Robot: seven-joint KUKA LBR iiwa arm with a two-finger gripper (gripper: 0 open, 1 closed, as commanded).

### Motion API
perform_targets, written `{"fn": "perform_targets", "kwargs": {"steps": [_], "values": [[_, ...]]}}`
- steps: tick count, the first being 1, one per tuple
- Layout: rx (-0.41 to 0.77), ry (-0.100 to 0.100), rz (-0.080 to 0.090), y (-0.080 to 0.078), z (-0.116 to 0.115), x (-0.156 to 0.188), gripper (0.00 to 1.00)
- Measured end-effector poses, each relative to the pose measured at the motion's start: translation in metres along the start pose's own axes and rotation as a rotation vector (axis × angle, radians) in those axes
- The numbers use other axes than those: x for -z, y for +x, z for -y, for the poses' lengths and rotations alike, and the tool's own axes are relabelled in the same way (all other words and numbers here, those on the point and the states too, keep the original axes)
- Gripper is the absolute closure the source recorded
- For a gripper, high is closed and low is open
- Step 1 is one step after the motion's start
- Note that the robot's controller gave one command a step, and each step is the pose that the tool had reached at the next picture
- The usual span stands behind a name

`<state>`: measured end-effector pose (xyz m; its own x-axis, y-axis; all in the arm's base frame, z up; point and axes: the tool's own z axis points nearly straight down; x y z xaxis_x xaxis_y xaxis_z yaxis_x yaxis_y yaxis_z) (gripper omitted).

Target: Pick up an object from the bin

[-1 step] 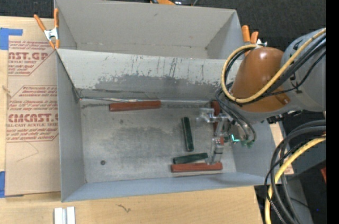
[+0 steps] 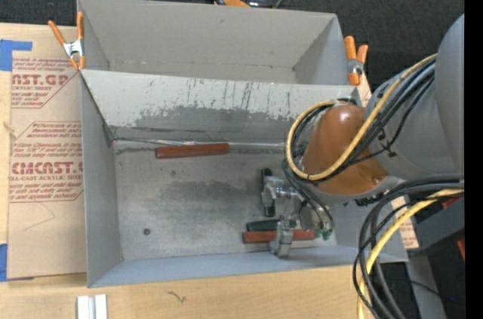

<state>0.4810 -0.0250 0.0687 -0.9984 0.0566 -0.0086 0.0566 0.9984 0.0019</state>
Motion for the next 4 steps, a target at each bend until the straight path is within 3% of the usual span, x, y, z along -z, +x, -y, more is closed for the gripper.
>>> {"fn": "perform_targets", "kwargs": {"steps": [1, 2, 3, 4], "values": [[0.000, 0.001, -0.009, 0.001, 0.001, 0.003, 1.00], [-0.024, 0.001, 0.003, -0.041, 0.004, 0.151, 1.00], [-0.024, 0.002, -0.007, -0.038, 0.004, 0.147, 0.00], [0.108, 0.001, -0.014, -0.047, 0.014, 0.009, 0.00]]}}
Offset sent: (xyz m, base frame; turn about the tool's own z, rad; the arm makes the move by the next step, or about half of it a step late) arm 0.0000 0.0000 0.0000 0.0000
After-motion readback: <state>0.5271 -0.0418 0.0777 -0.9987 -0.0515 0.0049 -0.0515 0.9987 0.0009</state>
